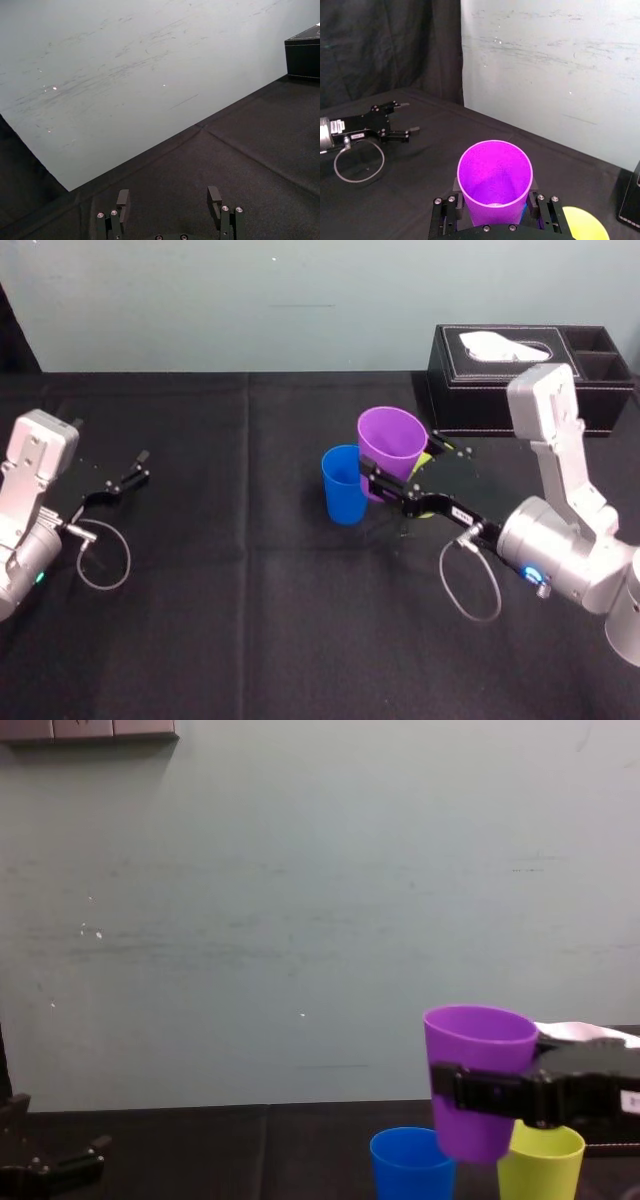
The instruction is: Stack the three plastic cups sequentially using one hand.
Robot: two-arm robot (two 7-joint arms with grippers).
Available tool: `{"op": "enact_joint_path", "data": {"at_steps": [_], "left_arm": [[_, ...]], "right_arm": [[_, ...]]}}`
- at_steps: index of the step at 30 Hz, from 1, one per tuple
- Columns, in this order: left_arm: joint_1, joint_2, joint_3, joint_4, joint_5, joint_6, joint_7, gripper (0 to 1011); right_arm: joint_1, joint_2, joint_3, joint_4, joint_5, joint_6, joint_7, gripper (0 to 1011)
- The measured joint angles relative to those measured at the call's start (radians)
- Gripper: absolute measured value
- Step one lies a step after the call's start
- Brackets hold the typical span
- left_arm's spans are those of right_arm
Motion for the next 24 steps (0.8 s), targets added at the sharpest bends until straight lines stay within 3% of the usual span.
{"op": "enact_joint_path", "data": {"at_steps": [11,24], "left_arm": [[0.000,0.000,0.000,0.000,0.000,0.000,0.000,1011],[0.000,0.000,0.000,0.000,0.000,0.000,0.000,1011]], "right_arm": [[0.119,-0.029,-0.035,0.101,0.023,0.015,0.009,723],[0.180,-0.049,-0.068,0.188,0.040,0.004,0.009,723]]}}
